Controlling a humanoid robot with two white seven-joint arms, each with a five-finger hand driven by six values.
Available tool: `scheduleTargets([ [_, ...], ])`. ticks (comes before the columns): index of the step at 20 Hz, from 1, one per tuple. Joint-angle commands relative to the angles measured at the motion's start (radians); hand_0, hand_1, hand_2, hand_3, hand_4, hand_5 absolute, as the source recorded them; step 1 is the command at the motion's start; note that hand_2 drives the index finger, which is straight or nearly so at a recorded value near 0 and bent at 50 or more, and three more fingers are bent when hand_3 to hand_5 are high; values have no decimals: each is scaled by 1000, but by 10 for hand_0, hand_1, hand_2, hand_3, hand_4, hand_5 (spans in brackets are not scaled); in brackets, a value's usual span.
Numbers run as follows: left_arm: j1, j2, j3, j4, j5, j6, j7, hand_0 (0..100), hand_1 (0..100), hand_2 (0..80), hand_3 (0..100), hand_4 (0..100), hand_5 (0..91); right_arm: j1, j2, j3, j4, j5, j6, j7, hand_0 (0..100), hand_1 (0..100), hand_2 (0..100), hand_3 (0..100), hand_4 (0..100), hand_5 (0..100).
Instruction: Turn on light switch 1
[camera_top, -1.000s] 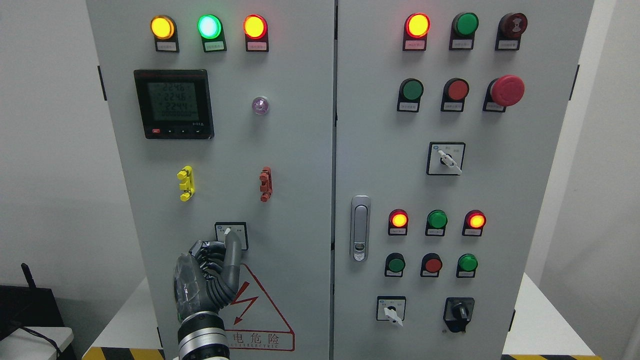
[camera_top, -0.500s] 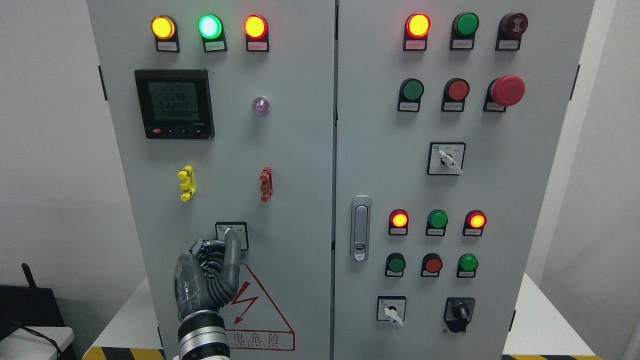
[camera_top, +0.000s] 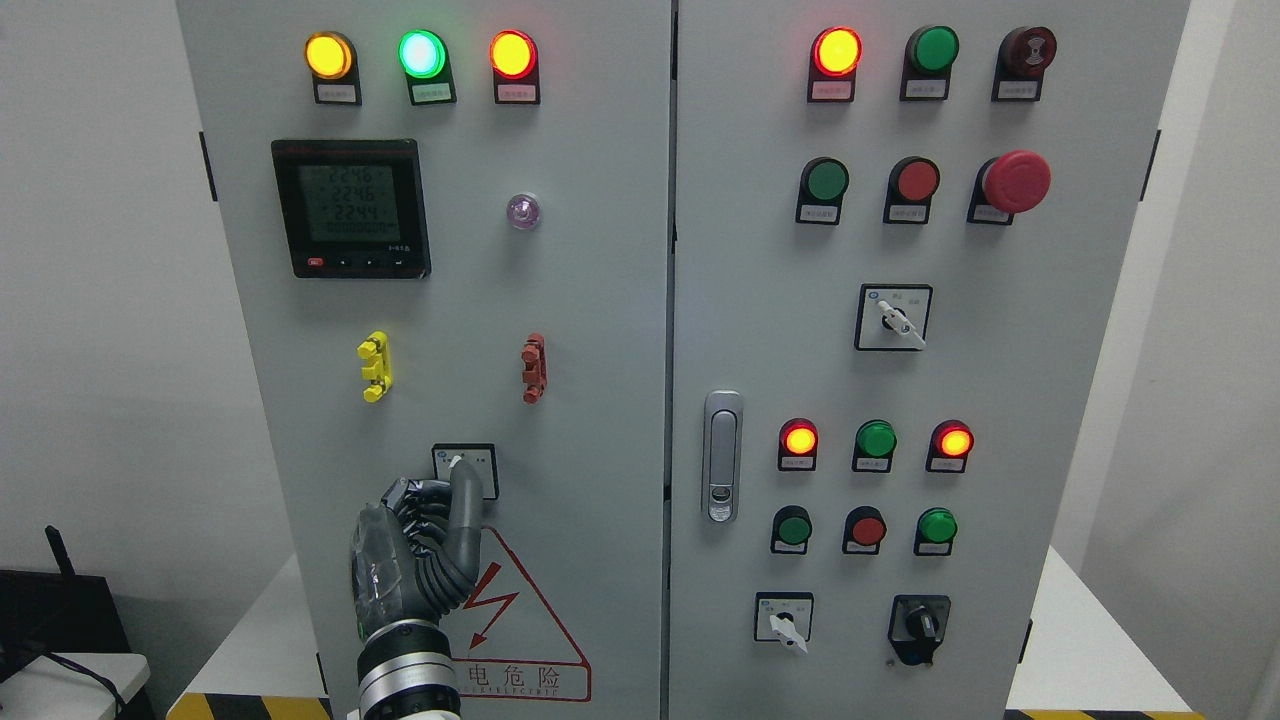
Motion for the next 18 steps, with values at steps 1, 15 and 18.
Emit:
scheduleTargets([
  [1, 0, -1, 0, 0, 0, 2, -1, 577, 357, 566, 757, 838, 814, 0, 0, 0, 0, -17, 0, 0, 120, 389, 0, 0, 0, 0],
  [15, -5, -2, 1, 0, 2, 1, -1, 656, 184, 574, 767, 847, 823, 0, 0, 0, 0, -17, -1, 0, 120, 389, 0, 0, 0, 0],
  [18, -5, -2, 1, 0, 3, 1, -3, 675, 144, 574, 770, 850, 825, 0, 0, 0, 0, -17, -1, 0, 120, 389, 0, 0, 0, 0],
])
